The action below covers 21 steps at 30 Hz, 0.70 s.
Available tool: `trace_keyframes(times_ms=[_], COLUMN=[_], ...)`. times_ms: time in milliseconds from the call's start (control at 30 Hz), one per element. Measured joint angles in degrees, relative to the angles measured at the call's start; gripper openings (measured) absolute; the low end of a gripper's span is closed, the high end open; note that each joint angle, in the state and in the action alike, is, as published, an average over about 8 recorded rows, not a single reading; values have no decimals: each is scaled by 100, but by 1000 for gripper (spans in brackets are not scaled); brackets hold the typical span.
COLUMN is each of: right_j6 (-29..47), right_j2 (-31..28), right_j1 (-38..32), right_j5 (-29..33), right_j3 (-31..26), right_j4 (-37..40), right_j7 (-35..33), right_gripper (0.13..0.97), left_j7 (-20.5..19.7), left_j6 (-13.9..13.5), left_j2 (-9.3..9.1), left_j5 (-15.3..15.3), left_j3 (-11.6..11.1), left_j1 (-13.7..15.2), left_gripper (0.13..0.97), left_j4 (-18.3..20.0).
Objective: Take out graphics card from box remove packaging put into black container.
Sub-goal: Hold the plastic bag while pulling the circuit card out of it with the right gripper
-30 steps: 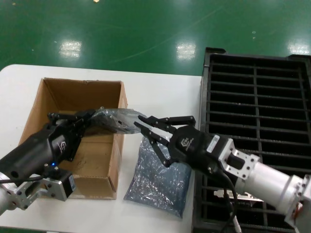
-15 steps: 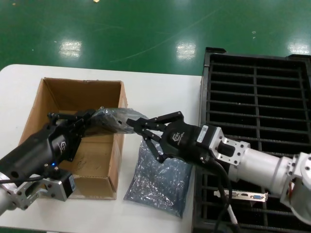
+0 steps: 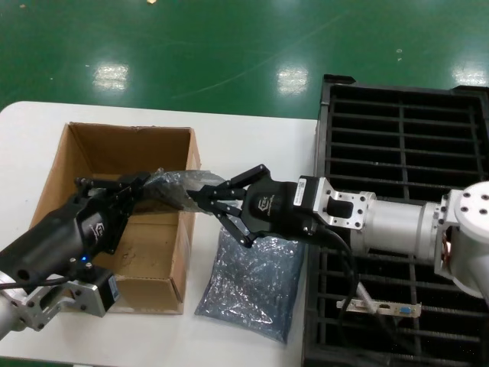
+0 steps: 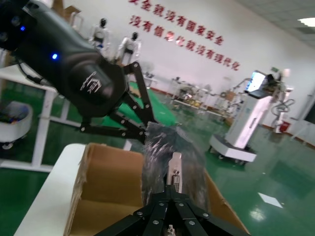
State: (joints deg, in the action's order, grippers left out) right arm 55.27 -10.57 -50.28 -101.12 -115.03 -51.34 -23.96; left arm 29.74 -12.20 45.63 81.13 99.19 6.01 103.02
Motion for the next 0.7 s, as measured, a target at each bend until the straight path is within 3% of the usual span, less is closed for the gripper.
trace_keyframes(times_ms=[700], right_j6=[532], right_j2=[552], right_j1=[-1059], right_j5=[177], right_j3=[138], right_j4=[2080], right_j7=[-911], right_gripper=[156], left_j7=[0], left_j6=[0], left_j2=[0], left_j5=[0], left_j3=[0], left_j1=[0], left_gripper=[139], left_j4=[0])
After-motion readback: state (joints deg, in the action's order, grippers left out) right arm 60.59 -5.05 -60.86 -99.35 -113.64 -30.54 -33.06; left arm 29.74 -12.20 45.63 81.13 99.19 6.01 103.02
